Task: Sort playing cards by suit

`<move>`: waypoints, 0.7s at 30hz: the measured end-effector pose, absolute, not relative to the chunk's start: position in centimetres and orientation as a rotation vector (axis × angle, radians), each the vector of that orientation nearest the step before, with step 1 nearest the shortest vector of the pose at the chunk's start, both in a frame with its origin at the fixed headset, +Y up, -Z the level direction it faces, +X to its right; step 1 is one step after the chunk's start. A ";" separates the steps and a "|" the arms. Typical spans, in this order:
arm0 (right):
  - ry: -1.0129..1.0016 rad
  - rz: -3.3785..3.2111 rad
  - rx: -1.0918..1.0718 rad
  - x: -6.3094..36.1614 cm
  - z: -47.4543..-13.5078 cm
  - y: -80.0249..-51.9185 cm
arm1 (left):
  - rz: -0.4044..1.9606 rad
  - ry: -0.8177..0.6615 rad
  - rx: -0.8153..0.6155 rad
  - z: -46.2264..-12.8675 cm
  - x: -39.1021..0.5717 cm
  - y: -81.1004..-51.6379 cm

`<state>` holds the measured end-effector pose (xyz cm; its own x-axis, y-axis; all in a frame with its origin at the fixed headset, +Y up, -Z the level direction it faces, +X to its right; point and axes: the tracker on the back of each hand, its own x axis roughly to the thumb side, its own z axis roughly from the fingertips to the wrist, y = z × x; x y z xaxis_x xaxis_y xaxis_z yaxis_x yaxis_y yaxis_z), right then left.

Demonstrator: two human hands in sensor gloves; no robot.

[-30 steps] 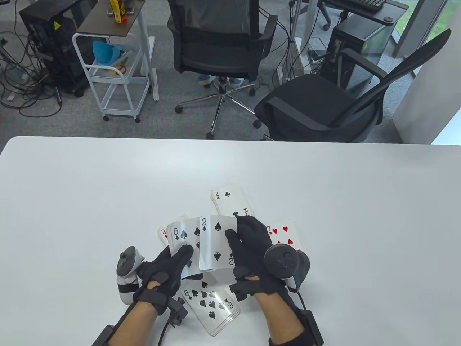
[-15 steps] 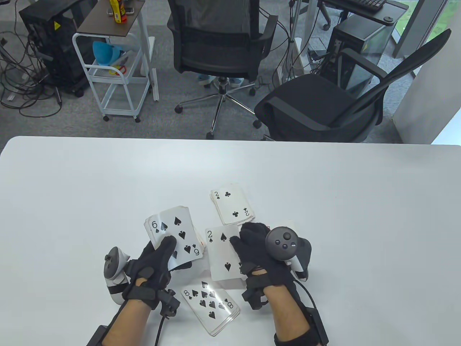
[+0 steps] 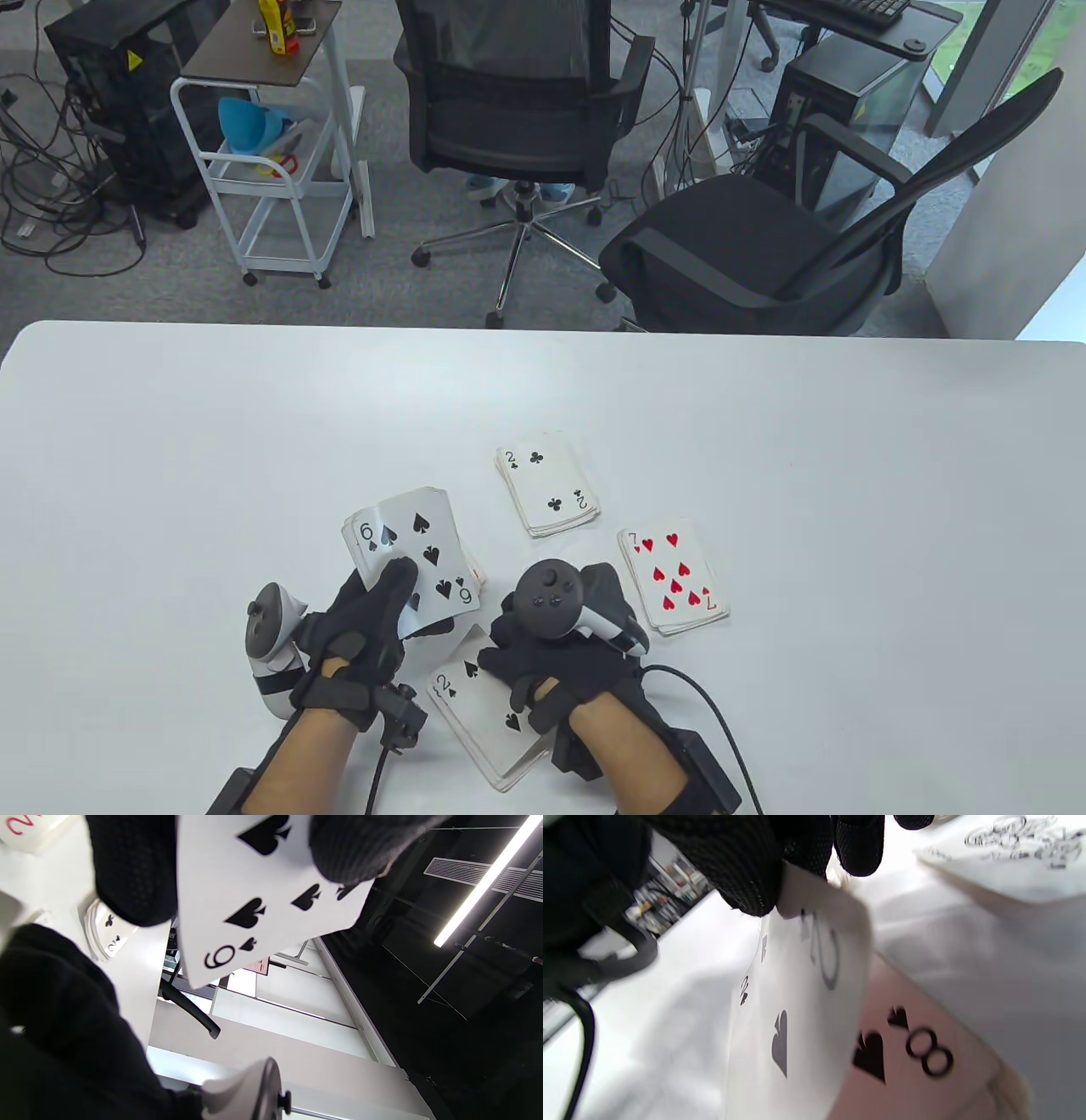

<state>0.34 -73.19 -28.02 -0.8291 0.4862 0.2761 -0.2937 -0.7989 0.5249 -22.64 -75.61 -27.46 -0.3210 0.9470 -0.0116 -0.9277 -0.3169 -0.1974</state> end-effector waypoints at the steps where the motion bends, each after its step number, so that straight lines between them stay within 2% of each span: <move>1: 0.682 2.601 0.558 -0.1 -27.8 -73.6 | 1.892 -0.180 -0.146 -27.4 -22.6 -75.6; 7: 0.623 2.914 0.474 -1.7 -27.5 -74.9 | 1.875 -0.177 -0.159 -27.4 -22.4 -75.7; 11: 0.583 2.960 0.435 -1.3 -27.4 -74.4 | 1.865 -0.178 -0.170 -27.3 -22.0 -75.9; 21: 0.052 2.672 0.306 3.5 -28.4 -70.6 | 1.820 -0.183 -0.184 -27.1 -21.4 -76.0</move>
